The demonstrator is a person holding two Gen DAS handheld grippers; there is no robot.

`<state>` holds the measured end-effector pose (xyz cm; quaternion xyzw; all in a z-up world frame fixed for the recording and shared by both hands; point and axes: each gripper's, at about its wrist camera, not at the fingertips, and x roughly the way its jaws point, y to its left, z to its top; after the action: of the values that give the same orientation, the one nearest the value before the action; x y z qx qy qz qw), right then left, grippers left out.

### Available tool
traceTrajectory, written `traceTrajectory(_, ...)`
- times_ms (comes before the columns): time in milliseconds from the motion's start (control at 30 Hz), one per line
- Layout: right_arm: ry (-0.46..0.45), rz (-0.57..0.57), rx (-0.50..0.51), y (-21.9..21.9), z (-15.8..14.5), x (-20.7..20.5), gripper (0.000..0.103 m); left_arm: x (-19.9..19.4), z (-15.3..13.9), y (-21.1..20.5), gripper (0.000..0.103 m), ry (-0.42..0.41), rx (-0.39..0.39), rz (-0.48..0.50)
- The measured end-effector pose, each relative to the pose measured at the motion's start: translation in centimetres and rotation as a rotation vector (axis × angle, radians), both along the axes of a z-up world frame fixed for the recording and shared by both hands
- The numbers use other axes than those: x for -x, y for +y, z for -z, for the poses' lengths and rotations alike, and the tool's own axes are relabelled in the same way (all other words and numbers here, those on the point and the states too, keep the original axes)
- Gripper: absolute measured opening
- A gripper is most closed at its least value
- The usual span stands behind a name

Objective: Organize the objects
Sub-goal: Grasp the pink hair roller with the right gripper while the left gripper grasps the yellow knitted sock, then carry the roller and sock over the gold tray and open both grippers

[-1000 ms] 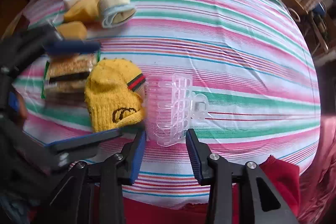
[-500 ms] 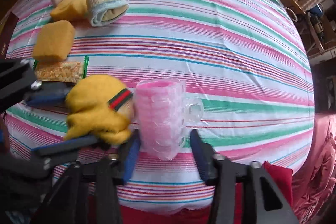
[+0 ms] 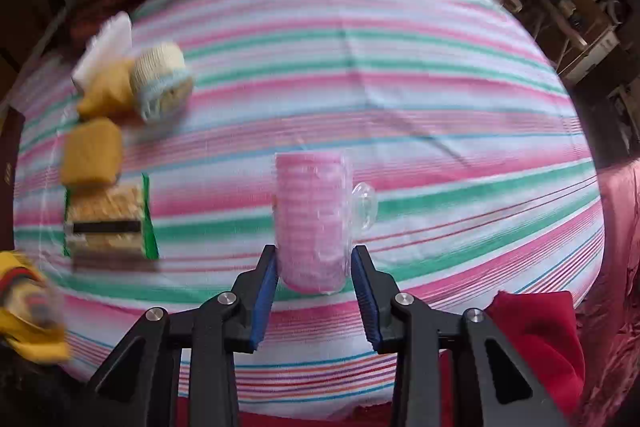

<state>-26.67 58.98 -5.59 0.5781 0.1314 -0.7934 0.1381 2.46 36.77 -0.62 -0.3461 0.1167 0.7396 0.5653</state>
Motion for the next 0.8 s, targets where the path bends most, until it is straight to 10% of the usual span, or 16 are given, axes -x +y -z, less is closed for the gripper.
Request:
traceTrajectory(267,0.131,-0.005,0.075,-1.1,-4.9,-4.6,0.036,2.3,-1.2,-10.8,0.026,0.036,-0.022,-0.287)
traceTrajectory(800,0.15,-0.512,0.296,-30.8,-8.5,-14.7,0.032,5.0,0.0,-31.9,0.026,0.04,-0.061,-0.84)
